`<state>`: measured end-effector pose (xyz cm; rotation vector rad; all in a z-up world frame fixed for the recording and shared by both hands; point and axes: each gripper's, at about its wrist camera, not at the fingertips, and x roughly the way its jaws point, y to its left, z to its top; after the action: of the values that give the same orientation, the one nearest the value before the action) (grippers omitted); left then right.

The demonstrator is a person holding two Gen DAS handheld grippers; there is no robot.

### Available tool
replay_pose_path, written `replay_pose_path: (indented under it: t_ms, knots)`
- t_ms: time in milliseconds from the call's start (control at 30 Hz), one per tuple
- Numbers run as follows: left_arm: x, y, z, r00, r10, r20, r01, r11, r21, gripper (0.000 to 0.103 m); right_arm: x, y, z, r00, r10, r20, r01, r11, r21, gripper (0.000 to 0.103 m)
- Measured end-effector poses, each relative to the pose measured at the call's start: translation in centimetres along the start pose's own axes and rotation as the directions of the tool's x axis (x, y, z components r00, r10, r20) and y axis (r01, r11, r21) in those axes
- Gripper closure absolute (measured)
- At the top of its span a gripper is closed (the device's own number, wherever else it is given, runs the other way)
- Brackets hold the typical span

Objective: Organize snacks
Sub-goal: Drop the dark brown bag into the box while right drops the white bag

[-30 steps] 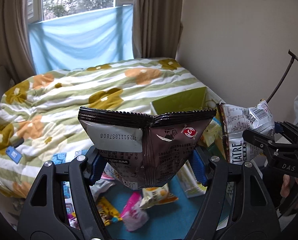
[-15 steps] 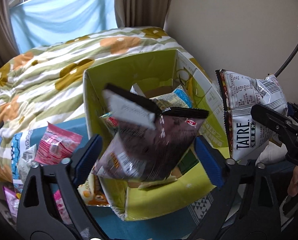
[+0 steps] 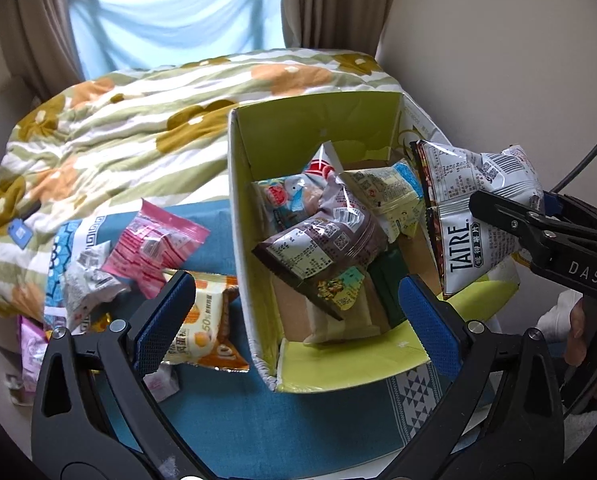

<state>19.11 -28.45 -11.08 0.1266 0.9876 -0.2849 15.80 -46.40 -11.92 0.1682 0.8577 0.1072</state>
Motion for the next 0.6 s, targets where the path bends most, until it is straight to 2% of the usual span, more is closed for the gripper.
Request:
replay_pose_path:
  t_ms: [167,267,333,367,467,600]
  knots:
    - [-0.2,0.1,-0.4,1.000,0.019,-0.014,-0.020,1.000,-0.007,0.002,2.1,0.6,-0.1,0.999,0.025,-0.035,-0.026,1.000,-0.004,0.031]
    - [-0.1,0.4,-0.5,0.999,0.031,-0.027,-0.031,0.999,-0.006,0.002,2.9,0.5,-0.4,0.998,0.052,-0.037,-0.051,0.998,0.033,0.030]
    - [-0.2,0.8,-0.6,0.999,0.025,-0.025,-0.025,1.000,-0.016,0.002,2.9,0.6,-0.7,0.999,0.051,-0.017,-0.050,0.998,0.047,0.023]
    - [-0.2,0.9,-0.6,0.999,0.023,-0.025,-0.024,1.000,-0.020,0.002,3.0,0.7,-0.7,0.999,0.048,-0.008,-0.047,0.998,0.044,0.017]
    - [-0.4,1.2,-0.8,0.999,0.024,-0.025,-0.025,1.000,-0.013,0.002,2.8,1.0,-1.1,1.000,0.021,0.014,-0.021,1.000,-0.001,0.006]
    - [-0.7,1.5,-1.3,0.999,0.015,-0.028,-0.016,1.000,-0.016,0.002,2.1,1.1,-1.6,0.999,0.020,0.043,-0.019,0.999,-0.026,0.006]
